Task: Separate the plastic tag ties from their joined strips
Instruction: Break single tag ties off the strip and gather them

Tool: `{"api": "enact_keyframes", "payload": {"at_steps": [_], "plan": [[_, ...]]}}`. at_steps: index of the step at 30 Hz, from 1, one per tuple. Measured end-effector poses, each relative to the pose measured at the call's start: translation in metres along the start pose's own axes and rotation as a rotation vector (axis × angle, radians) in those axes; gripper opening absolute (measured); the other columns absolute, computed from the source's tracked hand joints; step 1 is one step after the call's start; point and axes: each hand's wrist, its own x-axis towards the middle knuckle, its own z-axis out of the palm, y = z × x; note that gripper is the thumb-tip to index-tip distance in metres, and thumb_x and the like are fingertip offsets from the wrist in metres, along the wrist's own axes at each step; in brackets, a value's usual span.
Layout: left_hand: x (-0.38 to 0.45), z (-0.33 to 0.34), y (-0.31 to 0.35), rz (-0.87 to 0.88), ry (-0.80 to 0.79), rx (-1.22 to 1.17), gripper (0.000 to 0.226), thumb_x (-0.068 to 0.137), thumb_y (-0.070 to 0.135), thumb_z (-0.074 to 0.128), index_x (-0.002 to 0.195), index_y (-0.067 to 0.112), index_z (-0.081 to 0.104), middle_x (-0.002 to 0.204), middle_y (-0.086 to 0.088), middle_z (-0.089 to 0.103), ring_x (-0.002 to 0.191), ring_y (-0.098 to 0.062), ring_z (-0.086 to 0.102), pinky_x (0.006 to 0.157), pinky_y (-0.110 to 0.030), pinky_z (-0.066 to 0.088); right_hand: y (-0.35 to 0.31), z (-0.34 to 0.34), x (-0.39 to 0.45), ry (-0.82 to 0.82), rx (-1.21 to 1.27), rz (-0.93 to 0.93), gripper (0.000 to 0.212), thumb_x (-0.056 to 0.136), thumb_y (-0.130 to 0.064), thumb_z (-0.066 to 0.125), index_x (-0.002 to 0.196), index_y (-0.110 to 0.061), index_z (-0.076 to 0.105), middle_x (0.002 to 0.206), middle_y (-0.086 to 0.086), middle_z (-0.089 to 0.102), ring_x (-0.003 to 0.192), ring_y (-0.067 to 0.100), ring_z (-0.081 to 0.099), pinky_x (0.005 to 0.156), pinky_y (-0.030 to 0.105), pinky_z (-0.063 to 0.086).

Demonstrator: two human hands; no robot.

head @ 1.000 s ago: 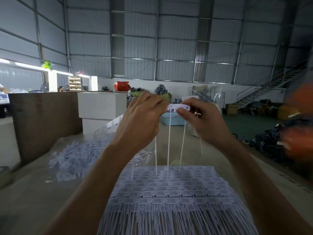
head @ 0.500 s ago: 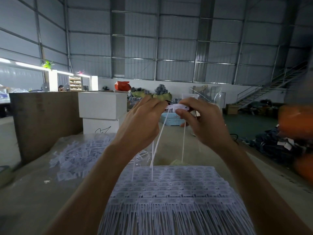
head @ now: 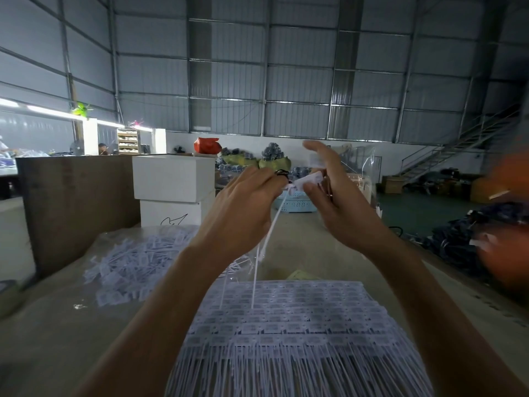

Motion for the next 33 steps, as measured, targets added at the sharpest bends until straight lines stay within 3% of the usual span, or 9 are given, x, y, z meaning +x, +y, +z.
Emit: {"api": "enact_keyframes", "payload": {"at_steps": [5, 10, 12, 14, 17, 20, 24, 28, 33], "plan": [[0.000, -0.001, 0.002, -0.006, -0.001, 0.012, 0.039, 0.083, -0.009, 0.065, 0.119, 0.006, 0.065, 0.112, -0.010, 0.065, 0.102, -0.026, 0.056, 0.087, -0.038, 0.051, -0.004, -0.008, -0.001, -0.007, 0.154, 0.063, 0.072, 0.095, 0.004, 0.053, 0.149, -0.027, 0.016, 0.093, 0.012, 0.061, 0.074, 0.015, 0.062, 0.062, 0.029, 0.051], [0.001, -0.002, 0.006, 0.037, 0.048, 0.012, 0.038, 0.081, -0.006, 0.065, 0.118, 0.002, 0.065, 0.112, -0.016, 0.065, 0.100, -0.032, 0.059, 0.083, -0.043, 0.053, -0.008, -0.011, 0.000, 0.073, 0.108, 0.162, 0.043, 0.095, -0.015, 0.065, 0.134, -0.019, 0.046, 0.106, -0.012, 0.068, 0.095, -0.001, 0.067, 0.084, 0.028, 0.055], [0.001, -0.004, 0.009, 0.052, 0.067, 0.004, 0.034, 0.085, -0.002, 0.058, 0.119, 0.001, 0.064, 0.112, -0.016, 0.065, 0.100, -0.032, 0.060, 0.084, -0.044, 0.054, -0.009, -0.013, 0.002, 0.129, 0.108, 0.173, 0.023, 0.096, -0.017, 0.065, 0.117, -0.013, 0.058, 0.100, -0.002, 0.073, 0.090, 0.016, 0.069, 0.083, 0.043, 0.055], [0.001, -0.004, 0.011, 0.080, 0.081, 0.005, 0.033, 0.086, -0.006, 0.059, 0.118, -0.001, 0.064, 0.112, -0.017, 0.065, 0.100, -0.034, 0.060, 0.085, -0.046, 0.055, -0.012, -0.012, 0.001, 0.164, 0.107, 0.127, 0.012, 0.100, -0.015, 0.058, 0.099, -0.006, 0.066, 0.083, 0.003, 0.071, 0.071, 0.035, 0.063, 0.066, 0.052, 0.052], [0.003, -0.005, 0.011, 0.123, 0.104, 0.014, 0.040, 0.080, -0.012, 0.068, 0.118, -0.001, 0.065, 0.108, -0.017, 0.065, 0.096, -0.033, 0.060, 0.084, -0.043, 0.054, -0.009, -0.010, 0.001, 0.171, 0.182, 0.136, 0.031, 0.105, -0.015, 0.049, 0.080, -0.013, 0.068, 0.061, -0.005, 0.062, 0.048, 0.020, 0.041, 0.047, 0.034, 0.036], [0.003, -0.007, 0.014, 0.116, 0.099, 0.024, 0.037, 0.082, -0.010, 0.067, 0.117, 0.003, 0.066, 0.105, -0.011, 0.063, 0.094, -0.026, 0.056, 0.082, -0.037, 0.052, 0.000, -0.008, 0.001, 0.146, 0.089, 0.143, 0.042, 0.106, -0.013, 0.045, 0.065, -0.024, 0.048, 0.049, -0.012, 0.048, 0.044, 0.005, 0.036, 0.049, 0.023, 0.031], [0.003, -0.010, 0.017, 0.132, 0.077, -0.006, 0.033, 0.081, -0.012, 0.062, 0.110, 0.005, 0.068, 0.102, -0.010, 0.063, 0.093, -0.024, 0.054, 0.080, -0.035, 0.050, 0.021, -0.005, -0.001, 0.189, -0.089, 0.216, 0.032, 0.106, -0.014, 0.040, 0.079, -0.011, 0.056, 0.056, -0.007, 0.042, 0.048, 0.009, 0.034, 0.050, 0.036, 0.032], [0.006, -0.019, 0.017, 0.127, 0.137, -0.023, 0.025, 0.088, -0.004, 0.062, 0.110, 0.004, 0.069, 0.101, -0.010, 0.064, 0.091, -0.025, 0.055, 0.071, -0.038, 0.052, 0.040, -0.026, -0.008, 0.316, 0.191, 0.375, 0.029, 0.108, -0.020, 0.038, 0.103, -0.013, 0.065, 0.057, -0.004, 0.044, 0.045, 0.004, 0.034, 0.042, 0.019, 0.029], [0.006, -0.017, 0.014, 0.130, 0.167, -0.034, 0.023, 0.091, 0.012, 0.062, 0.110, 0.001, 0.070, 0.098, -0.012, 0.064, 0.088, -0.028, 0.056, 0.072, -0.042, 0.053, 0.028, -0.020, -0.008, 0.282, 0.302, 0.456, 0.030, 0.104, -0.037, 0.045, 0.099, -0.019, 0.069, 0.054, -0.013, 0.040, 0.047, 0.001, 0.035, 0.046, 0.014, 0.033]]}}
